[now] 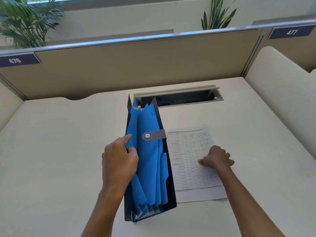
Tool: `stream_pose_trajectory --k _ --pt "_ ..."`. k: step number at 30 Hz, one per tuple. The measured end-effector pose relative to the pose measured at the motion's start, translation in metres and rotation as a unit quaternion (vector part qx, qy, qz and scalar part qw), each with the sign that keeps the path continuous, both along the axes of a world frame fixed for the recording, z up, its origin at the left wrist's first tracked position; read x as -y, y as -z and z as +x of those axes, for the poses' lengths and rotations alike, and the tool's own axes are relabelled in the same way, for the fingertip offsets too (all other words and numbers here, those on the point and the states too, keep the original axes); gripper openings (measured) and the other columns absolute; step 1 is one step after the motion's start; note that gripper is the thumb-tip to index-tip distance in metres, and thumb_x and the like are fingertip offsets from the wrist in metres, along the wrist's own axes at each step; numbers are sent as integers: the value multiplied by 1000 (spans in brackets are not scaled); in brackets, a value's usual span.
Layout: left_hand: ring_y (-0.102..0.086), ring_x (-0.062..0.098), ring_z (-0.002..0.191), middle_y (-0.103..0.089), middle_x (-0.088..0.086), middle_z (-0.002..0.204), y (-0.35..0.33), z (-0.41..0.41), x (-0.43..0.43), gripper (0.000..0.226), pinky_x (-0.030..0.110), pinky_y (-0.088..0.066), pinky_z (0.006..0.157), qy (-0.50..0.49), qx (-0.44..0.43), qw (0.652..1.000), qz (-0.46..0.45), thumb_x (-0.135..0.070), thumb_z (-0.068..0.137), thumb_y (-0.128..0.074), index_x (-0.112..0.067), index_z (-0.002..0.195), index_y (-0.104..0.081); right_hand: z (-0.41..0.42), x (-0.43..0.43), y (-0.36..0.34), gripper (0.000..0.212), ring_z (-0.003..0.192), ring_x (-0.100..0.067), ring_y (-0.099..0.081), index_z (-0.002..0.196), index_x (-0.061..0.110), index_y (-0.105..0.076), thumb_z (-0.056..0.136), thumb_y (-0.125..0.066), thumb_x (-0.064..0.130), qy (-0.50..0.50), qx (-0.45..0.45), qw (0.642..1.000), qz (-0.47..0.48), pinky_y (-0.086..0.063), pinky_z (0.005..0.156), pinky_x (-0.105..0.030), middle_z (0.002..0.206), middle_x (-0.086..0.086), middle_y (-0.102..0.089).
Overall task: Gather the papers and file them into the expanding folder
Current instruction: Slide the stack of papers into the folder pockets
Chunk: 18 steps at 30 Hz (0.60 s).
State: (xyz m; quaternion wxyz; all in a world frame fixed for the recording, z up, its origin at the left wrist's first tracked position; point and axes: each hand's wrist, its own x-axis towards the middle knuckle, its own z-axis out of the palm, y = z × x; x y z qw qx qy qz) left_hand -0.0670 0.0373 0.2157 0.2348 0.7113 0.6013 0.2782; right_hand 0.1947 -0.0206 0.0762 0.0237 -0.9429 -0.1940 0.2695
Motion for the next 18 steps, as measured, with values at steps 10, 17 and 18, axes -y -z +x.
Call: stream_pose_trajectory --k 10,17,18 --pt "-42 7 37 -72 17 78 1 1 0 44 28 -48 66 5 -10 1000 -3 1 84 -55 -14 124 -65 6 3 -2 66 123 -33 -51 121 12 -54 68 -85 37 28 -52 997 52 -45 98 -41 132 -14 -53" --pt "-43 7 35 -53 -6 52 1 1 1 44 19 -42 56 12 5 1000 -6 0 83 -55 -15 123 -65 29 11 -3 67 106 -36 -63 114 0 -58 57 -87 23 41 -148 978 138 -54 91 -42 116 -15 -64" --pt "-42 7 34 -49 -10 50 1 1 1 44 15 -39 53 12 7 1000 -4 0 83 -55 -16 123 -66 36 12 0 69 97 -37 -67 109 -2 -61 49 -87 21 47 -168 972 156 -57 87 -46 109 -17 -67"
